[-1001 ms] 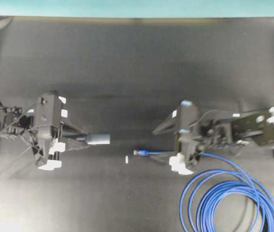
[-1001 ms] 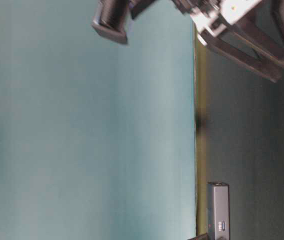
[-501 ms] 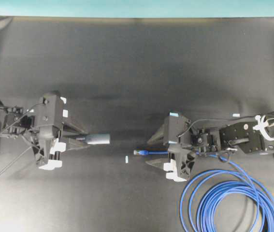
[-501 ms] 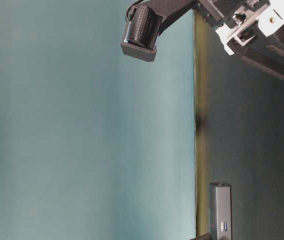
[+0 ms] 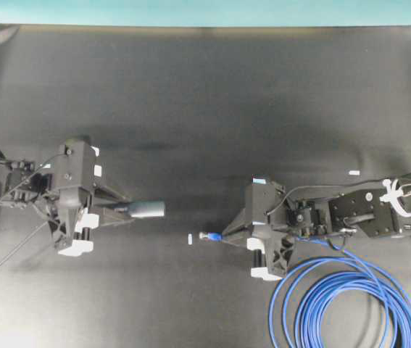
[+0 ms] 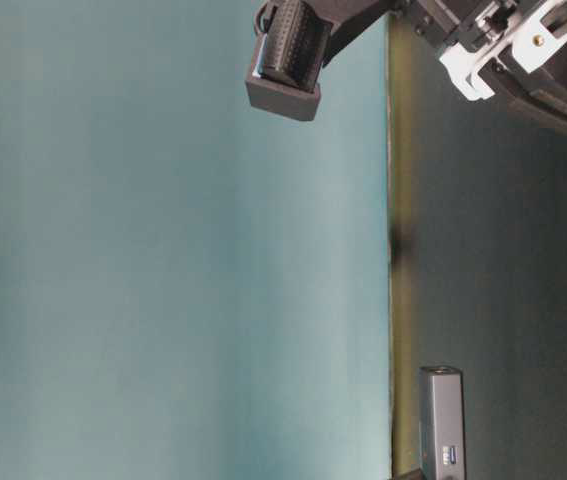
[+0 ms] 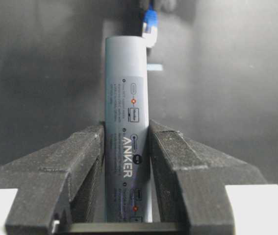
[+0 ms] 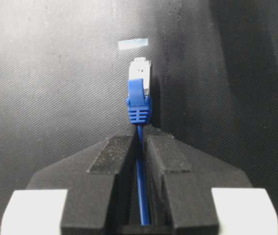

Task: Insert the LAN cable into the hub.
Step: 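Lower the right gripper onto the blue cable's connector and grasp it, then move the blue connector left toward the hub port held by left gripper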

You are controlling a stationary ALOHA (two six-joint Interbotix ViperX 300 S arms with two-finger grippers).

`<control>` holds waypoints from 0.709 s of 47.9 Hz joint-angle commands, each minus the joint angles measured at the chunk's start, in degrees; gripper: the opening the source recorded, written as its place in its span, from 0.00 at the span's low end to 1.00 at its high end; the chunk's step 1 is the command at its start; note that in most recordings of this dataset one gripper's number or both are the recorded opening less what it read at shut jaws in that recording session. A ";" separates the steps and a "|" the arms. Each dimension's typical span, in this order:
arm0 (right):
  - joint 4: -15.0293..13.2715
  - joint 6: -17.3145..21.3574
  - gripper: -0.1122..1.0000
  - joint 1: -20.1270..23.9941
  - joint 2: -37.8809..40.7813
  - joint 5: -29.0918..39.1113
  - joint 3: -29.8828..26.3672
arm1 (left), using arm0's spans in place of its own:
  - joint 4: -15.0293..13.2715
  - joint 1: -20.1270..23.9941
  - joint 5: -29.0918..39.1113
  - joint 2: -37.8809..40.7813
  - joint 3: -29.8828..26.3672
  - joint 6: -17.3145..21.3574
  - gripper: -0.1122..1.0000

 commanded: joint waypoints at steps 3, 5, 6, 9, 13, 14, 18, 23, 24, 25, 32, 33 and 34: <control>0.09 0.35 0.13 0.09 -3.87 1.41 -0.26 | 0.09 -0.26 -0.26 -0.35 -1.41 -0.09 0.35; 0.09 0.26 0.13 -0.18 -5.19 2.46 -0.44 | 0.09 -0.35 -0.18 -0.35 -1.67 -0.09 0.35; 0.09 0.26 0.13 -0.26 -5.98 2.99 -0.53 | 0.09 -0.44 0.00 -0.35 -1.85 -0.09 0.35; 0.09 0.09 0.13 -0.62 -8.44 5.10 -1.14 | 0.09 -0.53 0.97 -0.35 -2.46 -0.09 0.35; 0.09 0.09 0.13 -0.97 -10.37 7.91 -2.29 | 0.09 -0.79 4.22 0.09 -4.22 0.35 0.35; 0.09 0.09 0.13 -1.05 -10.81 9.14 -2.90 | 0.09 -0.88 5.10 0.18 -4.66 0.70 0.35; 0.09 0.00 0.13 -1.49 -11.69 12.57 -4.31 | 0.18 -1.23 9.49 1.23 -6.94 1.67 0.35; 0.09 -0.18 0.13 -1.85 -11.95 15.47 -5.80 | 0.18 -1.41 13.36 2.81 -8.61 3.16 0.35; 0.09 -0.18 0.13 -1.85 -11.87 15.91 -6.06 | 0.26 -1.41 13.80 3.16 -8.96 3.43 0.35; 0.09 -0.26 0.13 -1.93 -11.87 16.35 -6.42 | 0.26 -1.41 14.06 3.52 -9.32 3.69 0.35; -0.18 -0.53 0.13 -2.55 -11.07 17.84 -8.09 | 0.26 -1.41 14.33 5.45 -11.60 5.10 0.35; -0.18 -0.53 0.13 -2.64 -10.99 17.84 -8.26 | 0.26 -1.41 14.33 5.80 -11.95 5.36 0.35; -0.18 -0.53 0.13 -2.72 -10.90 17.84 -8.44 | 0.18 -1.41 14.24 6.06 -12.13 5.36 0.35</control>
